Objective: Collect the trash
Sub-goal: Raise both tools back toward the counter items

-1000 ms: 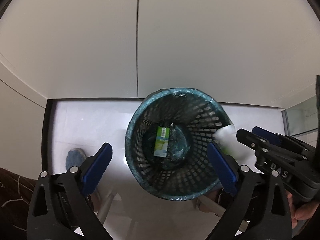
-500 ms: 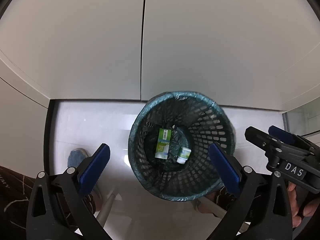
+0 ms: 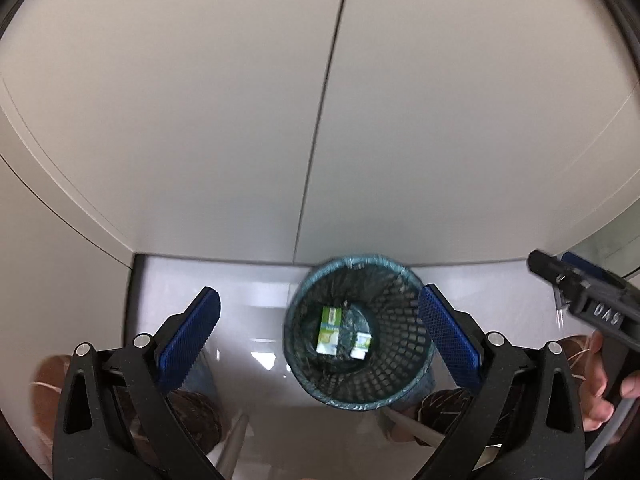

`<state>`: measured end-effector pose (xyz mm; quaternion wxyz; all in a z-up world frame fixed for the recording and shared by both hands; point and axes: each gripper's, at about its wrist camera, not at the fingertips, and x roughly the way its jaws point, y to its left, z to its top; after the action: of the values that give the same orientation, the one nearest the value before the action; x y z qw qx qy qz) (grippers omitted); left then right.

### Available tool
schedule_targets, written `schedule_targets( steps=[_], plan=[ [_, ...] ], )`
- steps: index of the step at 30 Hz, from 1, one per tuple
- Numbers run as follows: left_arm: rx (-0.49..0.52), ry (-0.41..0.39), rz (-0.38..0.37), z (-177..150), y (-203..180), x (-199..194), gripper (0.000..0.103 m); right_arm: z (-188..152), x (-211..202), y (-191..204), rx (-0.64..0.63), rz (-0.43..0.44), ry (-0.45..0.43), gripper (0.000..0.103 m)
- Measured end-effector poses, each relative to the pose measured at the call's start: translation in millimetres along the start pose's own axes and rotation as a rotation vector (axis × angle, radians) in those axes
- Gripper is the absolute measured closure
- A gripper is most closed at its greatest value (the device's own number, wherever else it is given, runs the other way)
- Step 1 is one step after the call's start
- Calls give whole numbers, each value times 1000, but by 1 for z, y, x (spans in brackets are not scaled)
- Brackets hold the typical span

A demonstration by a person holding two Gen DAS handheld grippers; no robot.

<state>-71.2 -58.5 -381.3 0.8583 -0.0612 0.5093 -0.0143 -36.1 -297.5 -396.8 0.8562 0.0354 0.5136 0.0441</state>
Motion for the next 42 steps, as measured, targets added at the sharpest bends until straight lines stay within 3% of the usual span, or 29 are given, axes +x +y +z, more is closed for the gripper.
schedule_targets(
  steps=[8,16,21,26,34,42],
  plan=[
    [1,-137,28,41,2,-93,6,49,-89,20,-41,16,-155,11],
    [-43,-213,26,88,11,-173,6,94,-167,41,-78,32,-275,10],
    [-54,-269,6,114,17,-219,6,123,-209,55,-98,45,-335,10],
    [-30,-326,40,140,20,-255,6,157,-247,70,-112,53,-371,9],
    [-71,-364,84,197,44,-290,6,217,-271,90,-107,46,-383,9],
    [-83,-351,138,265,67,-292,6,279,-252,106,-101,20,-333,9]
  ],
)
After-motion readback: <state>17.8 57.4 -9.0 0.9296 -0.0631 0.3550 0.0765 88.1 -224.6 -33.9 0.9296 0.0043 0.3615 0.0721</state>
